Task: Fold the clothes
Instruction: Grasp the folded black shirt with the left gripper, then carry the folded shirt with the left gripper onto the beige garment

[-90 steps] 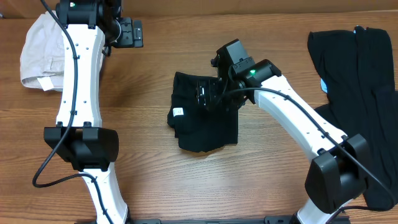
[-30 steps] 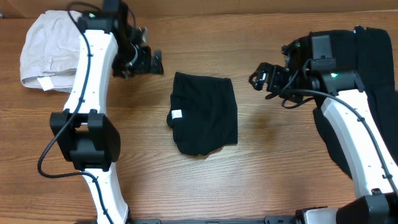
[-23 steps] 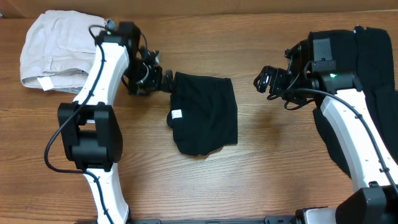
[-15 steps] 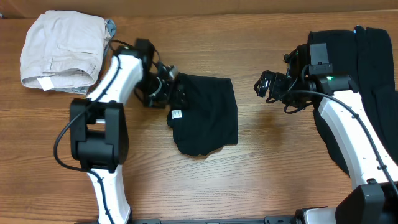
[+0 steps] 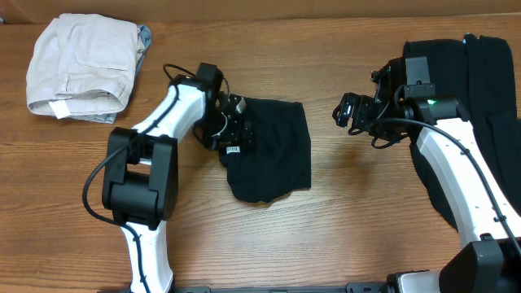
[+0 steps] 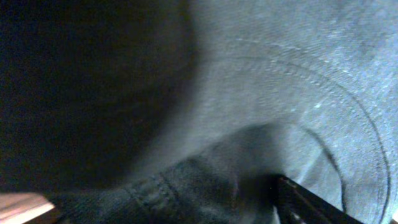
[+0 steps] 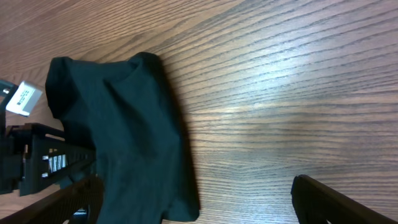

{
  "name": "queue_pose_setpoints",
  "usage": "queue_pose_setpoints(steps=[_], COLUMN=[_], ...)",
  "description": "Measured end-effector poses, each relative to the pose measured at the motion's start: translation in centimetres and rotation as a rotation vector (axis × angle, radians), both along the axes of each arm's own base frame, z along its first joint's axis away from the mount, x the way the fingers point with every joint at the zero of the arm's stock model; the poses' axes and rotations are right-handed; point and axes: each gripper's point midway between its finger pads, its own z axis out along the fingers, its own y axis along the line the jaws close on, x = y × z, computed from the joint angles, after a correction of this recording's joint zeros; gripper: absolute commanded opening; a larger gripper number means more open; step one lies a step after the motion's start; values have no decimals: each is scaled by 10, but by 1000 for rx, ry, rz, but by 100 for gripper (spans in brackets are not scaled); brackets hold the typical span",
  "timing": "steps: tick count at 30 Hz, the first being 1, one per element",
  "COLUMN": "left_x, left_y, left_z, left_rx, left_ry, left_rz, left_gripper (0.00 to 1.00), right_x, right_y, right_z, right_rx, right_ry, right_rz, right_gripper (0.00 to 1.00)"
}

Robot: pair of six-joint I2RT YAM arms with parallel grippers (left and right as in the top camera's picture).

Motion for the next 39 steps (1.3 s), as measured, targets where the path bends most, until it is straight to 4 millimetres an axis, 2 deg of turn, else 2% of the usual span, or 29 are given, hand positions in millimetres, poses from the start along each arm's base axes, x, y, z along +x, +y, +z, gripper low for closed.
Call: queue_pose_setpoints(steps=[3,4,5,7,8,11,16,20,23,26,31,35,39], left_x=[0,0,0,-2,-3,-7,-7,-10,-8,12,62,87,110], left_y=[-12,-17,-22,-33,-37,-47,-46,-35,-16,-1,17,26,44], left_z=[-3,-4,-6,-9,-12,-14,-12,-8,4,32,96,140,182], left_rx=[22,31,43,61,73,113,147,158,164,145,92,43,-2], left_ry=[-29,-45,-61,-94,-112,-141,-142,-74,-8,-16,-159,-269,-362], left_rz=[23,28,32,23,20,13,44,55,70,98,159,204,290], left_gripper=[64,56,46,12,4,4,4,4,4,4,4,4,4], right_x=[0,0,0,-1,-1,-3,-4,-2,0,1,2,2,2], right_y=[0,0,-1,-1,-2,-5,-8,-9,-9,-9,-9,-9,-9], right_z=[0,0,0,-1,-1,-3,-4,-4,-3,-2,-2,-2,-2], right_rx=[0,-1,-3,-8,-10,-26,-45,-49,-48,-48,-48,-48,-48], right_ry=[0,1,2,3,6,16,22,13,4,-2,-4,-4,-4], right_rz=[0,0,-2,-4,-5,-11,-19,-21,-22,-22,-22,-22,-22], right_gripper=[100,100,100,100,100,100,100,100,100,100,100,100,100])
